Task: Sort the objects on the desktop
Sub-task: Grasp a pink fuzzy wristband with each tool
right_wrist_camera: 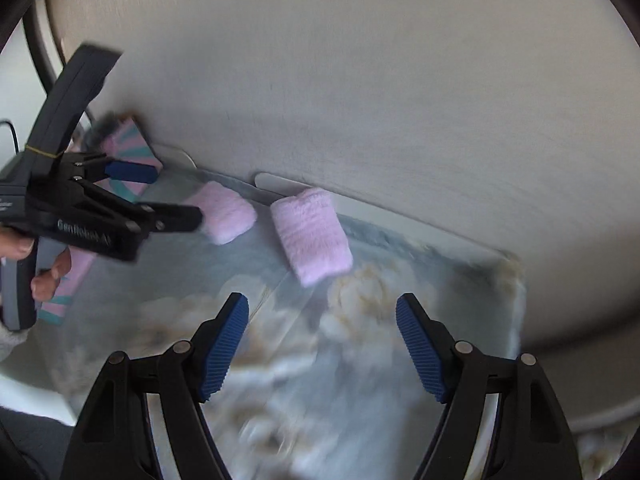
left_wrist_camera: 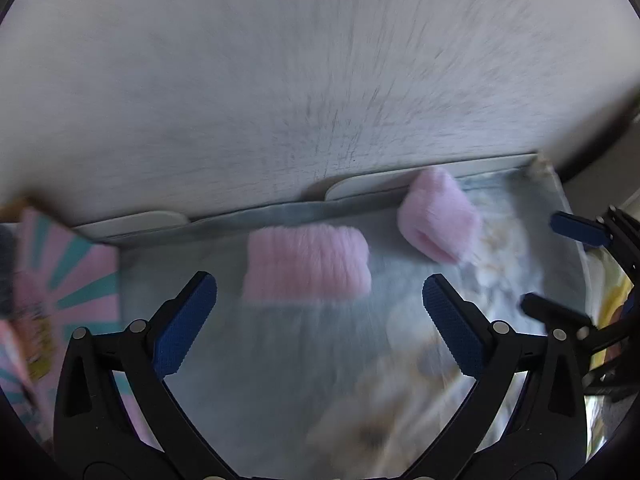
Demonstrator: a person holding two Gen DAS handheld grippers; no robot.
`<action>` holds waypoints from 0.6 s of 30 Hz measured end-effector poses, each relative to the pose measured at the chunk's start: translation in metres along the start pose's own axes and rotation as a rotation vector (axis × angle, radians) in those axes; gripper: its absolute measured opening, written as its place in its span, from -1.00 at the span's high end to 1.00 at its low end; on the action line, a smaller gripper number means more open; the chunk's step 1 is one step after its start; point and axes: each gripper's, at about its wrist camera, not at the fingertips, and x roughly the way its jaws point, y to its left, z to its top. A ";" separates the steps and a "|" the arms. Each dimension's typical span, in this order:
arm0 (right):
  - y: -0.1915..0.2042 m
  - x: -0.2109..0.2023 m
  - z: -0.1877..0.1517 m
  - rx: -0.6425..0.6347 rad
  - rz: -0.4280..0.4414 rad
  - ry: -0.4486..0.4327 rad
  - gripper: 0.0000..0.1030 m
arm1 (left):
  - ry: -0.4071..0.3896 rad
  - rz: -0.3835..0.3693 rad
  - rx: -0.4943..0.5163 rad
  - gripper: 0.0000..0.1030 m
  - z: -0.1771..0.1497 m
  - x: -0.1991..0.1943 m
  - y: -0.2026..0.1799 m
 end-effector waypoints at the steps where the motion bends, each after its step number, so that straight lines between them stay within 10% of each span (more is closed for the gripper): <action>1: -0.001 0.011 0.004 -0.011 0.014 0.013 -0.41 | 0.001 0.005 -0.008 -0.99 0.001 0.008 0.000; 7: 0.008 0.055 0.026 -0.101 -0.013 0.066 -0.40 | 0.011 -0.010 -0.079 -0.97 -0.004 0.035 0.004; 14: 0.018 0.059 0.027 -0.145 -0.001 0.055 0.35 | 0.015 0.031 -0.055 0.12 -0.008 0.033 0.007; 18: 0.020 0.048 0.028 -0.129 0.009 0.038 0.50 | 0.023 0.040 -0.062 0.25 -0.009 0.025 0.010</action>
